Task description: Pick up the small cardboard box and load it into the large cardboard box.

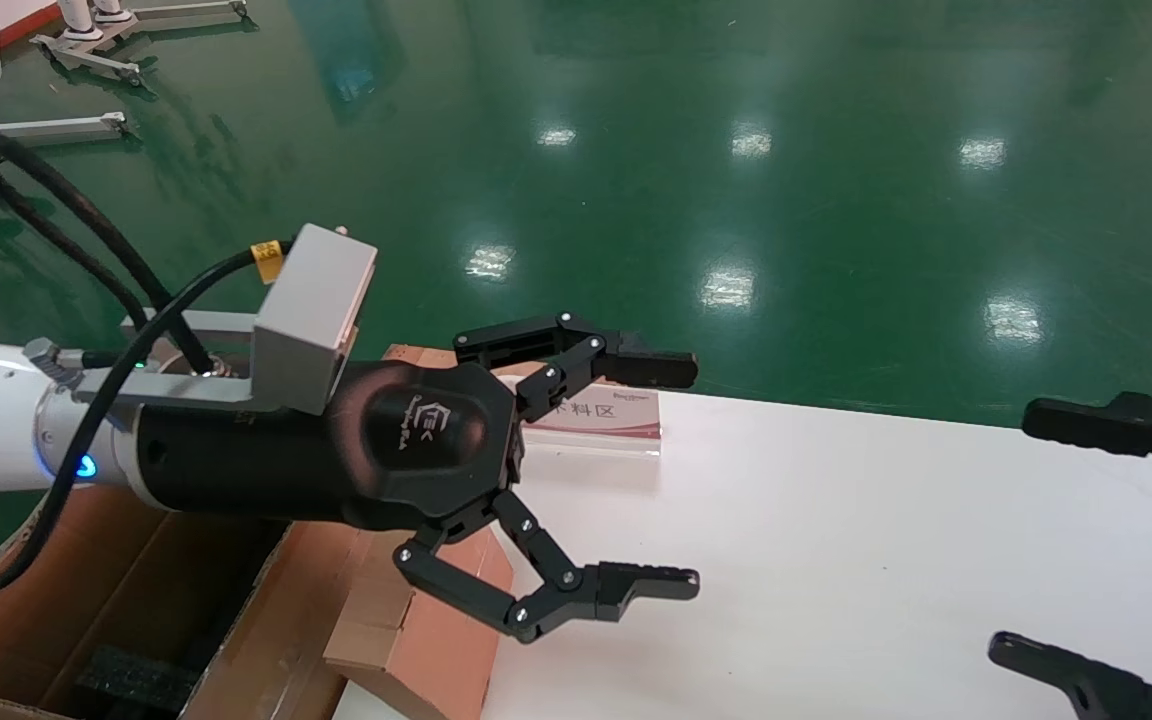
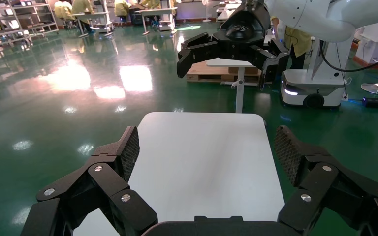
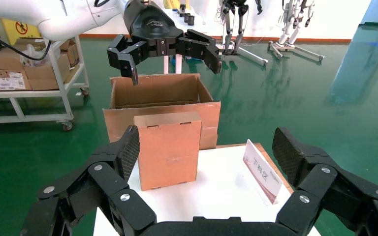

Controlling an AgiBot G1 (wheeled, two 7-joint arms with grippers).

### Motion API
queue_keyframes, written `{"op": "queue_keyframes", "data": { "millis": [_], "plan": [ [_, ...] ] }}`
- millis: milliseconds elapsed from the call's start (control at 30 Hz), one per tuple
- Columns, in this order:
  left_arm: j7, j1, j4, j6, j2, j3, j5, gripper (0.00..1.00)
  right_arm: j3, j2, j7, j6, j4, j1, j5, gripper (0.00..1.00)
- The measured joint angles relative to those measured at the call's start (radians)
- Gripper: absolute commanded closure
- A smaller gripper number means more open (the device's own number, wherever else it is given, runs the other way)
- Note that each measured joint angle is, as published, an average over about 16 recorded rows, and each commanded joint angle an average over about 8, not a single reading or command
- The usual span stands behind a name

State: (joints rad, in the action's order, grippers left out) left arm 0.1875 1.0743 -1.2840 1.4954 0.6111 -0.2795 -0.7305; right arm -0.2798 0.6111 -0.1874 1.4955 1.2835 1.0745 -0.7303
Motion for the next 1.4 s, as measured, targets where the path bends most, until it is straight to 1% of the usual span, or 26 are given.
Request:
{"op": "queue_keyframes", "data": {
  "millis": [233, 400, 533, 700, 867, 1067, 1233, 1400],
  "plan": [
    [0.010, 0.001, 0.001, -0.004, -0.007, -0.003, -0.008, 0.00, 0.000, 0.000, 0.000, 0.000, 0.000, 0.000, 0.000, 0.00],
    [0.045, 0.009, -0.004, -0.015, -0.025, -0.016, -0.038, 0.00, 0.000, 0.000, 0.000, 0.000, 0.000, 0.000, 0.000, 0.00],
    [0.105, 0.038, -0.016, -0.020, -0.046, -0.046, -0.105, 0.00, -0.001, 0.000, 0.001, 0.000, -0.001, 0.000, 0.000, 0.00],
    [0.219, 0.120, -0.035, -0.010, -0.065, -0.108, -0.245, 0.00, -0.001, 0.000, 0.001, 0.000, -0.001, 0.001, 0.001, 0.00],
    [0.356, 0.246, -0.051, 0.022, -0.059, -0.195, -0.421, 0.00, -0.001, 0.000, 0.001, 0.000, -0.001, 0.001, 0.001, 0.00],
    [0.530, 0.426, -0.059, 0.065, -0.024, -0.329, -0.620, 0.00, -0.002, 0.000, 0.001, 0.000, -0.001, 0.001, 0.001, 0.00],
    [0.679, 0.567, -0.062, 0.085, 0.006, -0.465, -0.737, 0.00, -0.002, -0.001, 0.001, 0.000, -0.001, 0.001, 0.001, 0.00],
    [0.823, 0.695, -0.064, 0.092, 0.026, -0.620, -0.811, 0.00, -0.003, -0.001, 0.002, 0.000, -0.001, 0.001, 0.002, 0.00]
  ]
}}
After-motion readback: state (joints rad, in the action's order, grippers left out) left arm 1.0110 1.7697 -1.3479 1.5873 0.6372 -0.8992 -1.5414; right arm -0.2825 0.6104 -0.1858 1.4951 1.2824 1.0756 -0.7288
